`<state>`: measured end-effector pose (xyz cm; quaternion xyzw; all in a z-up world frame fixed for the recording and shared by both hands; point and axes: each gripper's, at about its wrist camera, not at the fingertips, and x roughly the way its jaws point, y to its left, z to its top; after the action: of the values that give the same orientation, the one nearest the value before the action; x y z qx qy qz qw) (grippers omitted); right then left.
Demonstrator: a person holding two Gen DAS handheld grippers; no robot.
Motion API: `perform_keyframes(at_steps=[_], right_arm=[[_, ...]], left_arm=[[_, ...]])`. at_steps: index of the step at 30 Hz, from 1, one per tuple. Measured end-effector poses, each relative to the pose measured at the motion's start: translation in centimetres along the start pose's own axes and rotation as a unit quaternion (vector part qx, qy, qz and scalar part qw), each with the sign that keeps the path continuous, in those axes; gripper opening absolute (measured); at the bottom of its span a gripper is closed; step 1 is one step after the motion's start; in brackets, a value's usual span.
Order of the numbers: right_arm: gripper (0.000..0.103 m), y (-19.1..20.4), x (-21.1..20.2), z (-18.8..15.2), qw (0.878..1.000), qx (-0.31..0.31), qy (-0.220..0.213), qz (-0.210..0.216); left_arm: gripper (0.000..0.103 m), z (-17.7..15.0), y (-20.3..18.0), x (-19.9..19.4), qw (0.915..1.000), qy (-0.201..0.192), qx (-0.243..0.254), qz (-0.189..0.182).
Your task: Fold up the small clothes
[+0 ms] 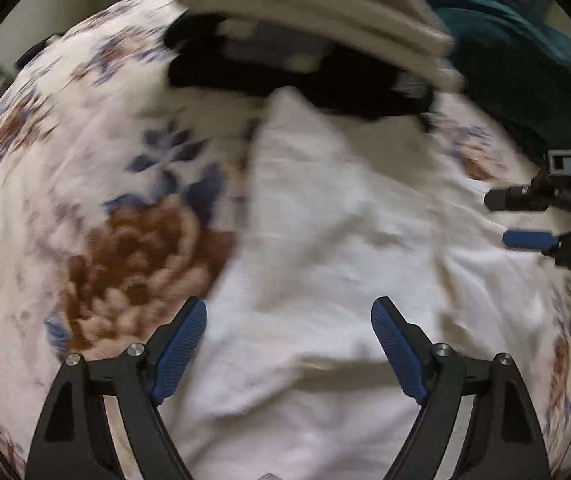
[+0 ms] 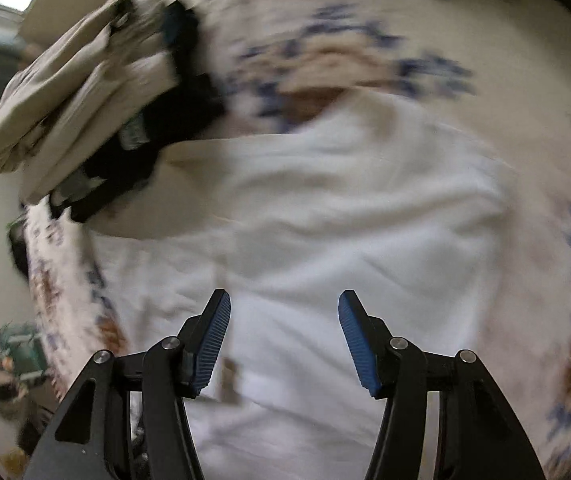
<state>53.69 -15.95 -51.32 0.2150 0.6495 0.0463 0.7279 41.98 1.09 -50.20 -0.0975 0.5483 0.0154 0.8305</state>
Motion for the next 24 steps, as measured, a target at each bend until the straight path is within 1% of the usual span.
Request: perform_keyframes(at_steps=[1, 2, 3, 4, 7, 8, 9, 11, 13, 14, 17, 19, 20, 21, 22, 23, 24], right_arm=[[0.059, 1.2, 1.1, 1.0, 1.0, -0.026, 0.003, -0.003], [0.059, 2.6, 2.3, 1.7, 0.998, -0.059, 0.007, -0.01], [0.059, 4.1, 3.6, 2.4, 0.996, -0.09, 0.013, -0.022], [0.059, 5.3, 5.0, 3.1, 0.992, -0.117, 0.026, -0.035], [0.059, 7.2, 7.7, 3.5, 0.984, -0.158, 0.056, -0.061], [0.051, 7.8, 8.1, 3.3, 0.981, -0.173, 0.053, -0.066], [0.029, 8.4, 8.0, 2.9, 0.978, -0.192, 0.042, -0.071], [0.005, 9.2, 7.3, 2.1, 0.974, -0.214, 0.026, -0.071], [0.005, 9.6, 5.9, 1.3, 0.972, -0.218, -0.009, -0.084], [0.005, 9.4, 5.2, 1.0, 0.974, -0.212, -0.019, -0.081], [0.005, 8.4, 3.1, 0.4, 0.981, -0.172, -0.042, -0.079], [0.005, 7.8, 2.3, 0.2, 0.981, -0.158, -0.052, -0.094], [0.005, 7.1, 1.9, 0.1, 0.982, -0.152, -0.055, -0.101], [0.005, 6.5, 1.9, 0.1, 0.984, -0.144, -0.045, -0.097], [0.005, 6.3, 2.6, 0.2, 0.986, -0.138, -0.024, -0.093], [0.005, 6.0, 3.3, 0.5, 0.986, -0.132, -0.002, -0.098], [0.009, 5.7, 3.6, 0.9, 0.987, -0.124, 0.007, -0.102]], left_arm=[[0.084, 0.0, 0.4, 0.2, 1.0, 0.003, -0.007, 0.005], [0.084, 0.3, 0.9, 0.7, 0.9996, 0.008, -0.012, 0.024], [0.084, 0.2, 1.4, 1.2, 0.9992, 0.012, -0.015, 0.034], [0.084, 0.4, 1.6, 1.8, 0.999, 0.018, -0.02, 0.036], [0.084, -0.2, 2.9, 1.9, 0.9983, 0.027, -0.041, 0.033], [0.084, -0.4, 2.8, 2.0, 0.9982, 0.028, -0.041, 0.033], [0.084, -0.5, 2.7, 1.9, 0.9982, 0.028, -0.041, 0.034], [0.084, -0.6, 2.6, 1.8, 0.9982, 0.028, -0.043, 0.032], [0.084, -0.8, 2.5, 1.3, 0.9981, 0.026, -0.049, 0.026], [0.084, -0.4, 2.8, 1.3, 0.998, 0.025, -0.055, 0.021], [0.084, -0.1, 2.8, 1.1, 0.9979, 0.022, -0.059, 0.017], [0.084, -0.2, 2.9, 1.4, 0.998, 0.024, -0.053, 0.022], [0.084, 0.3, 3.1, 1.9, 0.9979, 0.03, -0.053, 0.024], [0.084, 0.1, 3.2, 2.0, 0.9978, 0.033, -0.052, 0.024], [0.084, 0.0, 3.2, 2.0, 0.9978, 0.034, -0.051, 0.025], [0.084, -0.2, 3.2, 1.9, 0.9978, 0.035, -0.049, 0.027], [0.084, -0.3, 3.1, 1.6, 0.9979, 0.035, -0.047, 0.027]])
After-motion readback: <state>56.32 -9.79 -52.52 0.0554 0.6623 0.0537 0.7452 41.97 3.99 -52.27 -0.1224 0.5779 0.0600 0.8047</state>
